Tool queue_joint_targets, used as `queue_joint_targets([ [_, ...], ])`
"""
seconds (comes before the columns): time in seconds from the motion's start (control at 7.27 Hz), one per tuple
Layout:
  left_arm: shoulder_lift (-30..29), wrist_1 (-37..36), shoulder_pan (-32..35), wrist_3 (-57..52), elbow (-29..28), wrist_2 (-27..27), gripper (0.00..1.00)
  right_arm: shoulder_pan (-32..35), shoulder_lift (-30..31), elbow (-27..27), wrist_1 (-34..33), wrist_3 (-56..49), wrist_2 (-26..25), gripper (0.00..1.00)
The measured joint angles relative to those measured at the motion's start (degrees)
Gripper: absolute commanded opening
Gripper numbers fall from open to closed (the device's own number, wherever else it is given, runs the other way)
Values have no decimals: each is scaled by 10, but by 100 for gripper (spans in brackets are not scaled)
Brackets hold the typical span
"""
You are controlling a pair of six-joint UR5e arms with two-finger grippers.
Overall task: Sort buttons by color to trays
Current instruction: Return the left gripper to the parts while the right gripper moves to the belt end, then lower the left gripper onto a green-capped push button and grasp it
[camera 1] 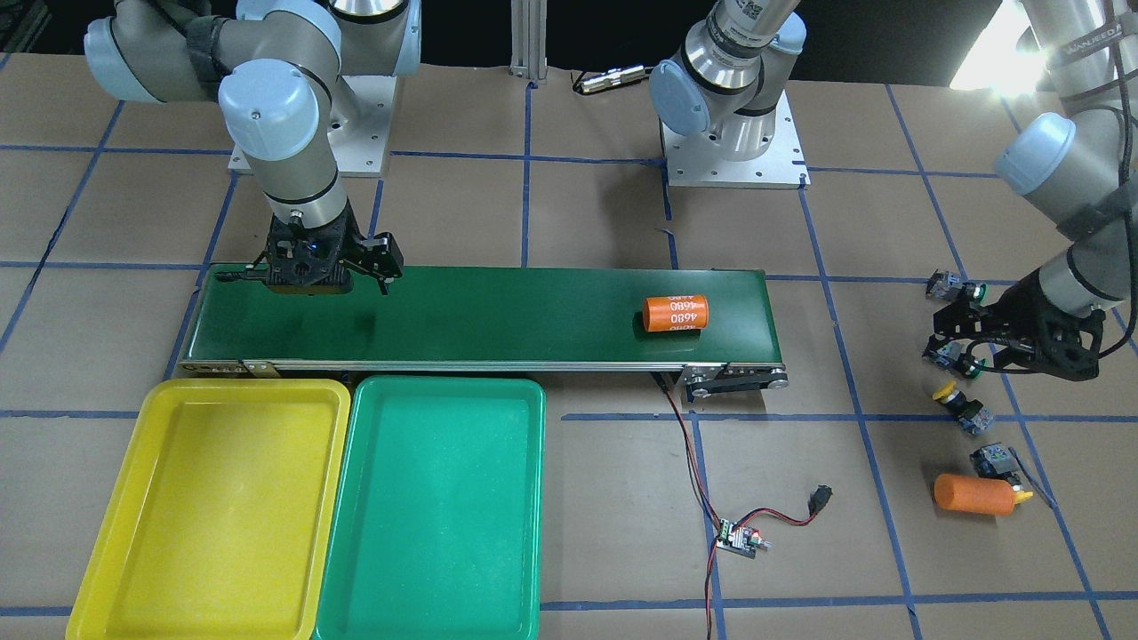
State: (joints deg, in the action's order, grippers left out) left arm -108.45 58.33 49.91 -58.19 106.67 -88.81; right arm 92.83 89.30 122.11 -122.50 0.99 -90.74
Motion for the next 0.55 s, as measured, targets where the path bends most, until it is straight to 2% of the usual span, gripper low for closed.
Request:
queue_joint_targets([
  [0.28,-28,-48,-12,-75,3,0,100,-1,-6,-21,2,2,4,100],
  [0.55,-45,-61,-27,-125,9,2,100,-1,-9,-63,7,2,4,100],
])
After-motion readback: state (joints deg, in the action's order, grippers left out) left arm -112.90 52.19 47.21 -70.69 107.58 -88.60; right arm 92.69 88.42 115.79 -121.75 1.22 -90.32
